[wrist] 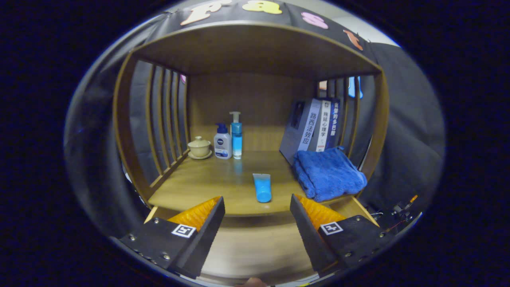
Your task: Pull open the drawer, take out the items inside it, and place them on the countertop above the cabinet.
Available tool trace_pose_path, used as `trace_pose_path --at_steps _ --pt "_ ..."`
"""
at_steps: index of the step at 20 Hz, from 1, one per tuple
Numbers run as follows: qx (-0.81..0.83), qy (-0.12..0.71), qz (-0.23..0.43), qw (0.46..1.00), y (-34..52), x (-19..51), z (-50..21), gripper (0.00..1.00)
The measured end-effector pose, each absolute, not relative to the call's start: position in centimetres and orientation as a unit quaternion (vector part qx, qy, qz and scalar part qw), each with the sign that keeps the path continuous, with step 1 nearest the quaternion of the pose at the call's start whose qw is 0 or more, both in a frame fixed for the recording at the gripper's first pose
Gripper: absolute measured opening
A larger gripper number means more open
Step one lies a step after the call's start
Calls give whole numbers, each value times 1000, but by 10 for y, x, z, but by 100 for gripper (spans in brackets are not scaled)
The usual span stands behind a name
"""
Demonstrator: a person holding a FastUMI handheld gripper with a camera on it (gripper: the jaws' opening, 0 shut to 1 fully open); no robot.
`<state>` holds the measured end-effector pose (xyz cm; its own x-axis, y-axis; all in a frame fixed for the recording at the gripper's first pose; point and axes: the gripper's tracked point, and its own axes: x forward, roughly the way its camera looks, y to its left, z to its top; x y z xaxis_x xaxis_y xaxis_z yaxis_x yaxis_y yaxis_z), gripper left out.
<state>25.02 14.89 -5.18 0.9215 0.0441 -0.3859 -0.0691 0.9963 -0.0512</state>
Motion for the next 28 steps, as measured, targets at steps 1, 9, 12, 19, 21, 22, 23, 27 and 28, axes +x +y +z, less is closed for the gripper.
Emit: trace_pose_path --at_steps 1,9,12,19,21,22,23,27,28 --pt "-30 187 29 981 146 233 -52 98" --pt "11 193 37 980 118 128 -114 98" --pt "29 214 34 976 112 112 -143 98" --pt "19 237 61 969 108 111 -187 98" --pt "21 230 67 971 107 112 -186 97" --pt "23 225 67 972 107 114 -188 97" --pt "23 225 68 972 106 115 -188 98" --pt "21 226 77 971 103 123 -189 98" --pt "19 227 79 971 103 126 -189 98"
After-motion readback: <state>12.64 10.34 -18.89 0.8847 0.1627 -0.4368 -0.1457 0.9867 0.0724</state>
